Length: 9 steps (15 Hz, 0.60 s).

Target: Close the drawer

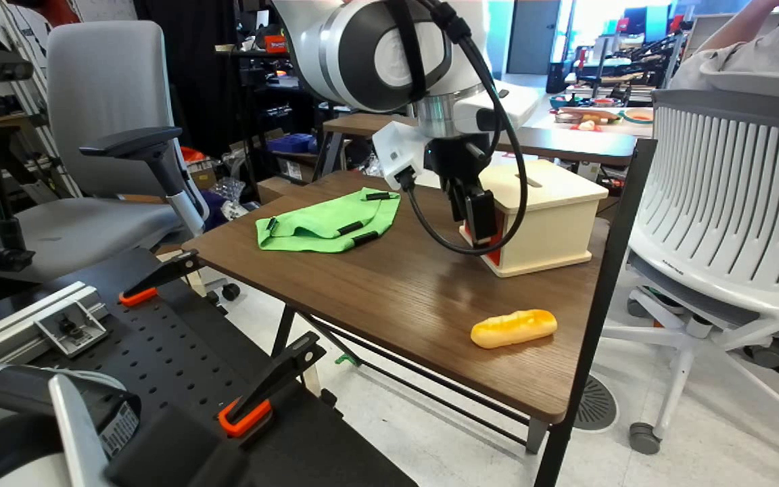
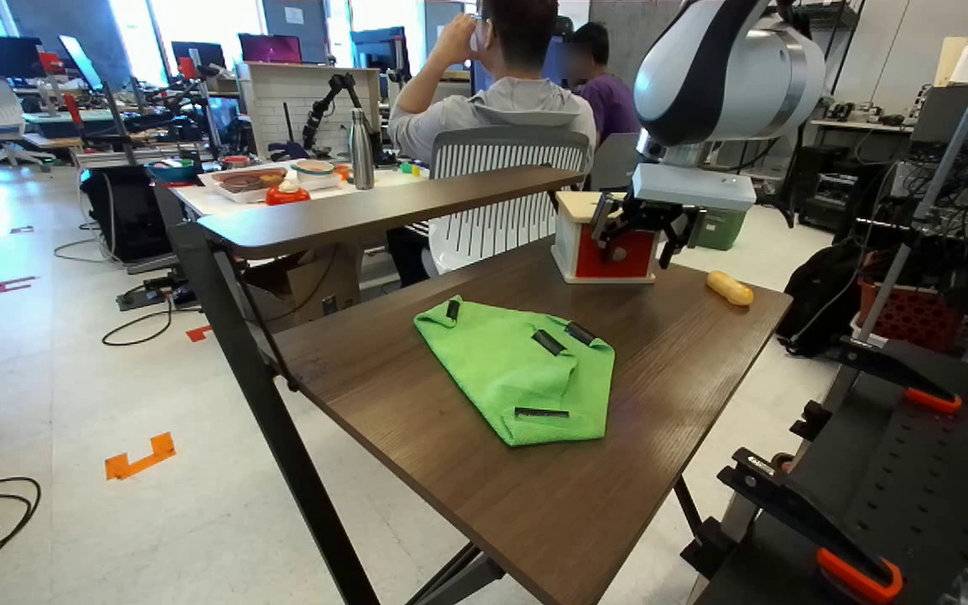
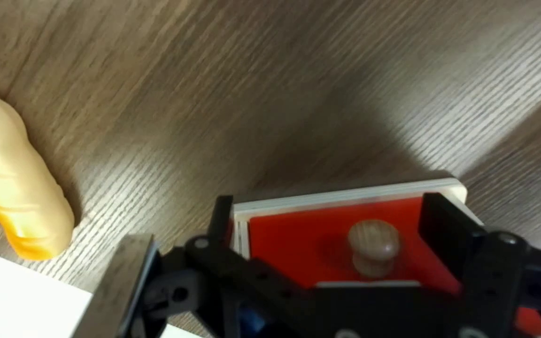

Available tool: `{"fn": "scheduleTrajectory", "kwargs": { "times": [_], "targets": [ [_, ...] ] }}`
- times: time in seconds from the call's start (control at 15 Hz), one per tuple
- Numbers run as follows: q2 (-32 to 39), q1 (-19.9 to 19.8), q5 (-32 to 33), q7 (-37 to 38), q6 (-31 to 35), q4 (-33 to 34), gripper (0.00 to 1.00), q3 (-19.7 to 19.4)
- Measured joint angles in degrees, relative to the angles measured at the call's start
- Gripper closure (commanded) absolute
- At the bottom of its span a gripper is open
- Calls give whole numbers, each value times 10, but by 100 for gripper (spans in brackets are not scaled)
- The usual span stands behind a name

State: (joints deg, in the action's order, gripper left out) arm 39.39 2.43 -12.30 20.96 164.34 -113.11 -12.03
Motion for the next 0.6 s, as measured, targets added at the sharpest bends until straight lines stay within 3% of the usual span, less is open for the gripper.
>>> {"fn": "scheduleTrajectory", "kwargs": {
  "times": [0.33, 0.6],
  "targets": [
    [-22, 18, 22, -10, 0, -51, 0, 2],
    [-71, 17, 32, -61, -4, -110, 0, 26]
  ]
}}
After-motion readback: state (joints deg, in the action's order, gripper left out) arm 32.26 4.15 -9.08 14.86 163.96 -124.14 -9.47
